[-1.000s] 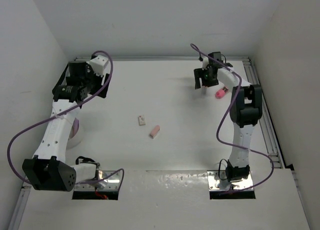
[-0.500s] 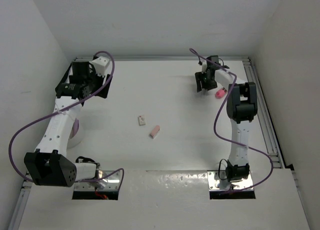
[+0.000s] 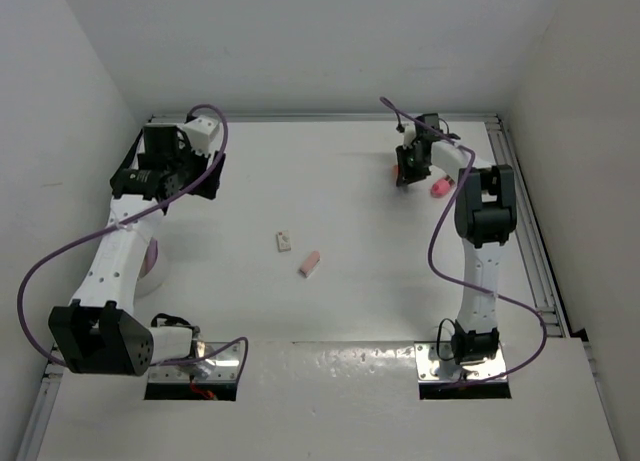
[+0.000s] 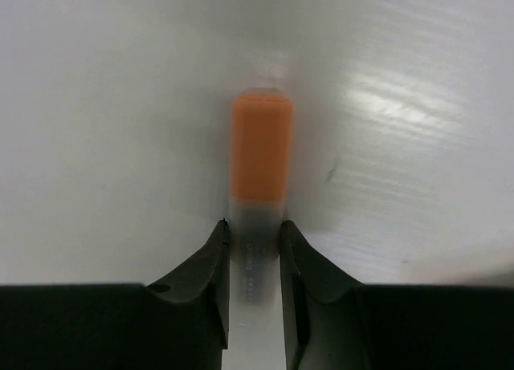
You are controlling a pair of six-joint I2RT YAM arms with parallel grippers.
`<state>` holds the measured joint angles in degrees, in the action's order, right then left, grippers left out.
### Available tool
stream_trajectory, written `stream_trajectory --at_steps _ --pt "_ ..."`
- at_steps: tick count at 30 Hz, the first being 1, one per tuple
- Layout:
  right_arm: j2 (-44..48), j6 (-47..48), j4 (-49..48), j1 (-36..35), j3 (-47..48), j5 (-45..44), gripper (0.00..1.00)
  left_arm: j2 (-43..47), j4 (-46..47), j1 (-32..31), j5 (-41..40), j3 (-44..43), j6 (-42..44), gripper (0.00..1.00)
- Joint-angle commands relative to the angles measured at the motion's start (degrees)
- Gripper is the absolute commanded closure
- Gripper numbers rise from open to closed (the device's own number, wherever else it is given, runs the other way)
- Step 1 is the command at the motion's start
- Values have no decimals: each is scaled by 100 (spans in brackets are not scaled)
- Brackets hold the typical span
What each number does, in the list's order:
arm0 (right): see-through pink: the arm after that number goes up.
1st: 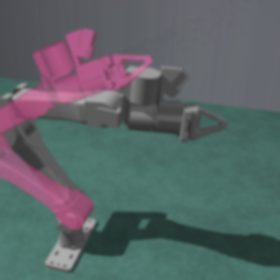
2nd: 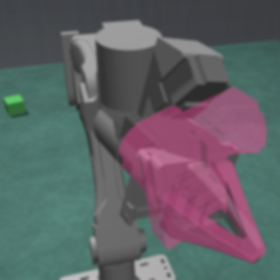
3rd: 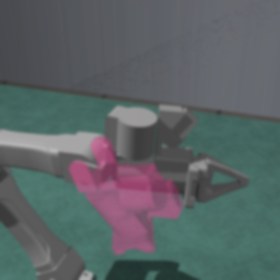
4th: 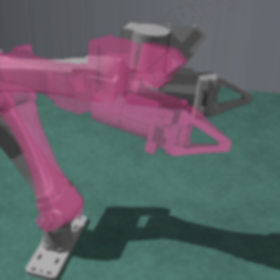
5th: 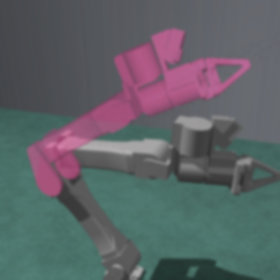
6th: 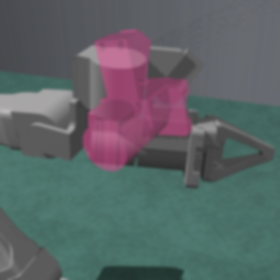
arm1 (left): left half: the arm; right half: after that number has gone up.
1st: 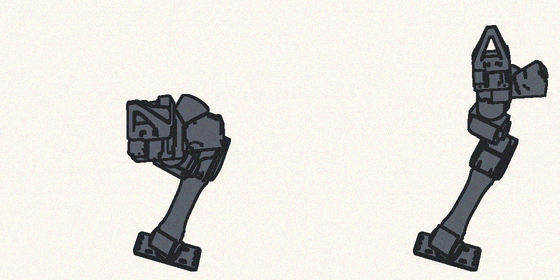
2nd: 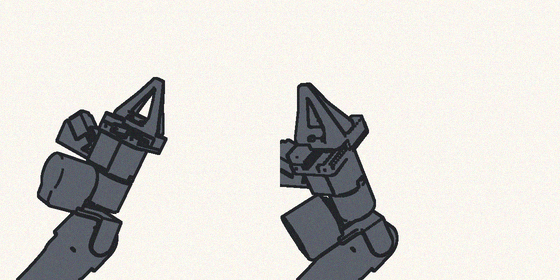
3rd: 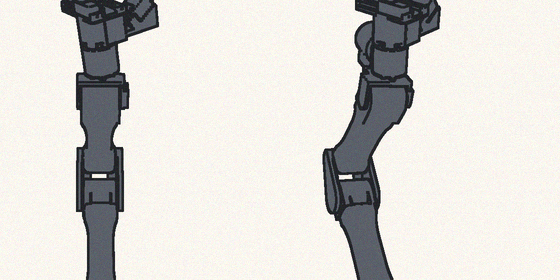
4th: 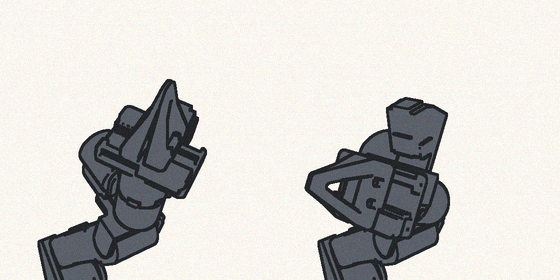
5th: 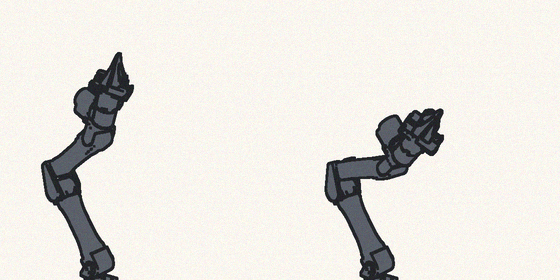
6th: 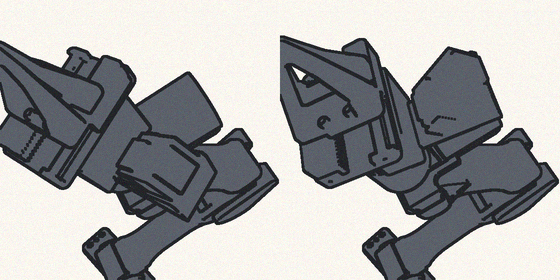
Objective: Sort the stationery into containers
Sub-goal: Pick up the stationery from the center of the board.
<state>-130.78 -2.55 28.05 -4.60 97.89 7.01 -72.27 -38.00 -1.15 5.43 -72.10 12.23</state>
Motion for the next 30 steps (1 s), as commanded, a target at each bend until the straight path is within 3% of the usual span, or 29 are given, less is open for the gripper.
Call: stream_trajectory --at_steps 1,5,12,16,19,23,30 --pt "630 70 60 -111 -348 860 92 441 187 254 721 239 -256 22" --pt "1536 -52 -273 -374 -1007 1881 100 951 511 440 2080 634 -632 22" --pt "3328 -869 -1214 -1156 -1764 3306 100 1769 1180 580 3489 1162 -1941 22" --pt "3883 -1212 -1644 -1902 -1764 3421 100 1901 1855 642 4508 1285 -2740 22" --pt "4077 -1336 -1742 -2446 -1624 3352 100 1980 2277 616 4782 1295 -3392 22" --pt "4148 -1056 -1444 -3115 -1256 2843 100 2015 2630 598 5002 1242 -4086 22" --pt "4052 -862 -1338 -3565 -1009 2490 100 2164 3140 528 5117 1479 -4869 23"
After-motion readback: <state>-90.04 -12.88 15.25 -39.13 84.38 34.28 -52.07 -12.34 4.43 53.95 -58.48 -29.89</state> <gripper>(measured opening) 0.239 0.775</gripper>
